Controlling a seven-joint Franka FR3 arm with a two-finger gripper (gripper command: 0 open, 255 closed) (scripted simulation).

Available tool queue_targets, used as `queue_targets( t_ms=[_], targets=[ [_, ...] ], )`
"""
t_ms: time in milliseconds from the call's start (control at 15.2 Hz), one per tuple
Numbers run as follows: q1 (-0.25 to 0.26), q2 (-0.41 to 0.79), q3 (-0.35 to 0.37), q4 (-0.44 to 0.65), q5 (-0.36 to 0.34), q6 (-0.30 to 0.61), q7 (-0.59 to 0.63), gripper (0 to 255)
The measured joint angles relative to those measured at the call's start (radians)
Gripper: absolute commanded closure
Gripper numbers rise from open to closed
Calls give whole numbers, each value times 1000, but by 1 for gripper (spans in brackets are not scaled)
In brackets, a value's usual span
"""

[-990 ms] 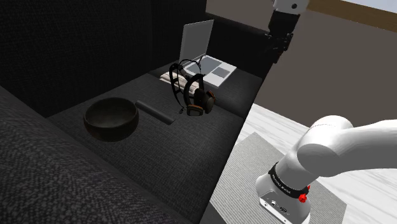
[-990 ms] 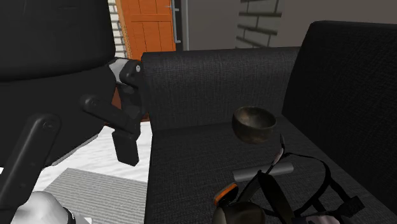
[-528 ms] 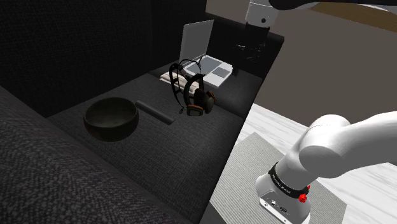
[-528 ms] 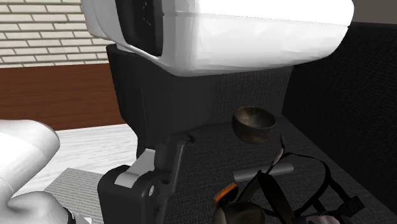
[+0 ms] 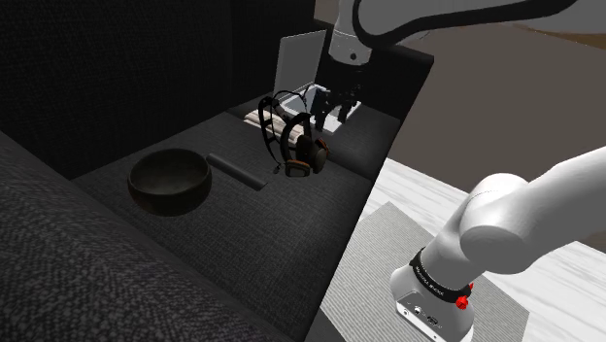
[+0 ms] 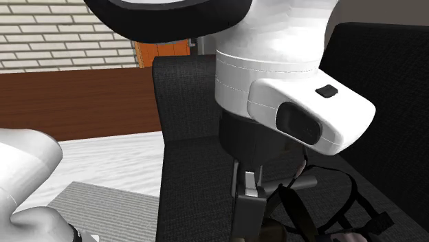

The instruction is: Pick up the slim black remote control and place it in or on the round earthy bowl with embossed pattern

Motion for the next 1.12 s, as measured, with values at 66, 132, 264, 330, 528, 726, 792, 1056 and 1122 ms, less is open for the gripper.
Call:
queue_targets(
  t_ms=[66,132,264,330,528,726,792,1056,1122],
  targets=[
    [9,27,8,0,7,29,1,0],
    [16,61,14,7,13,58,0,0],
    [35,125,32,29,27,104,3,0],
    [41,153,37,40,32,123,0,0],
    [65,227,59,58,48,186,-1,0],
    [85,334,81,113,57,245,-2,0],
    [92,359,87,126,59,260,-3,0],
    [123,472,122,220,65,317,-6,0],
    [126,498,125,245,60,333,-3,0]
  ],
)
